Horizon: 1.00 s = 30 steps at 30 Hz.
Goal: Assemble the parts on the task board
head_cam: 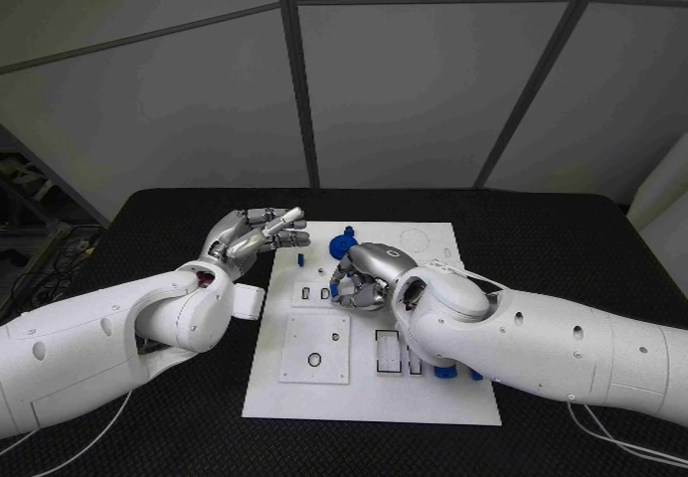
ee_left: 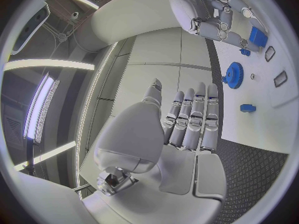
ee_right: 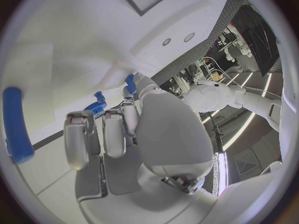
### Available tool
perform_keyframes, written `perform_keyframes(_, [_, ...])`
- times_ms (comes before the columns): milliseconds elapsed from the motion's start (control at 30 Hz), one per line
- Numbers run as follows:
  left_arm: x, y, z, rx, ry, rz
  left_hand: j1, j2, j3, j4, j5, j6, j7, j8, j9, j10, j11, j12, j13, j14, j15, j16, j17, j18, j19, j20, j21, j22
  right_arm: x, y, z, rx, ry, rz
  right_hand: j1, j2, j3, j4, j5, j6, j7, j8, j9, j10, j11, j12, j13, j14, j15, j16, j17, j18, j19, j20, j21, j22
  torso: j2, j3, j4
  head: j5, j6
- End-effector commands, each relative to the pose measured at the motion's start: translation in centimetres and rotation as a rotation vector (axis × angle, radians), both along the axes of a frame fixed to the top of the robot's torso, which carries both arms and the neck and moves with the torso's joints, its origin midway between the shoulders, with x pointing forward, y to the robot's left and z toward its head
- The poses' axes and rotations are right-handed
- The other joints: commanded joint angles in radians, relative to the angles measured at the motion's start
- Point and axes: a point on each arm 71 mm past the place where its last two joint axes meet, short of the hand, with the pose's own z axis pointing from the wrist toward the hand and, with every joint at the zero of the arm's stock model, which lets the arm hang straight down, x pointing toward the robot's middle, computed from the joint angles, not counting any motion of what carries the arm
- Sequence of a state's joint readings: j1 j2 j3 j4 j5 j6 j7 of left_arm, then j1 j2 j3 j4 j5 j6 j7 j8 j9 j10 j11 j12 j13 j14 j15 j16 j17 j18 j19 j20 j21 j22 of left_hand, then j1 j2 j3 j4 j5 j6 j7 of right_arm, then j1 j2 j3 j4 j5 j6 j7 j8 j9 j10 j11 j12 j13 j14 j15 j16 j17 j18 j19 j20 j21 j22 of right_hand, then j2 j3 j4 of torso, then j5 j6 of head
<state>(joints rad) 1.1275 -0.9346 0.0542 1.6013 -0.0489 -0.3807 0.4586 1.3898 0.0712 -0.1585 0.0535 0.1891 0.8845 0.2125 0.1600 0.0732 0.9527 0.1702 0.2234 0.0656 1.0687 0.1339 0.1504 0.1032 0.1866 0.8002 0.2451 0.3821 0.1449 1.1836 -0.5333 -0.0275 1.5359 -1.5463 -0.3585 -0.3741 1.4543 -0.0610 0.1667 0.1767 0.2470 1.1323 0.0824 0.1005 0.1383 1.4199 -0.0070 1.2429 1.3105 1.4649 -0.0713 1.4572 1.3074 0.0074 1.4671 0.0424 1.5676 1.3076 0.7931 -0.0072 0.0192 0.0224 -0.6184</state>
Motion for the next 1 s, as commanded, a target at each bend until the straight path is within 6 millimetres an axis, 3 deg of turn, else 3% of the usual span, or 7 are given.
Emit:
perform_keyframes(33, [0.02, -0.14, 0.16, -0.005, -0.006, -0.012, 0.001, 0.006, -0.001, -0.005, -0.002, 0.006, 0.004, -0.003, -0.001, 0.002, 0.002, -0.005, 0.000, -0.007, 0.002, -0.004, 0.001, -0.005, 0.002, 0.000, 0.000, -0.001, -0.03, 0.11, -0.12, -0.018, 0.002, 0.007, -0.002, 0.010, -0.001, -0.005, 0.003, 0.010, -0.011, -0.007, 0.030, -0.006, 0.000, -0.005, 0.000, 0.060, -0.004, -0.003, 0.056, -0.007, 0.104, -0.005, 0.003, 0.263, 0.000, -0.0003, 0.0002, 0.000, -0.002])
perform_keyframes(1000, [0.05, -0.10, 0.09, -0.004, 0.002, -0.016, 0.001, 0.006, -0.002, -0.005, -0.002, 0.006, 0.004, -0.003, -0.001, 0.002, 0.002, -0.006, 0.000, -0.007, 0.002, -0.004, 0.001, -0.005, 0.002, 0.000, 0.000, -0.001, 0.14, 0.31, -0.40, -0.040, 0.014, -0.007, -0.028, -0.009, -0.007, -0.012, 0.005, -0.048, 0.012, -0.040, 0.025, -0.026, 0.018, -0.039, -0.023, 0.057, 0.009, -0.015, 0.042, -0.007, 0.104, 0.005, 0.003, 0.263, 0.000, -0.0005, -0.0008, 0.000, -0.005])
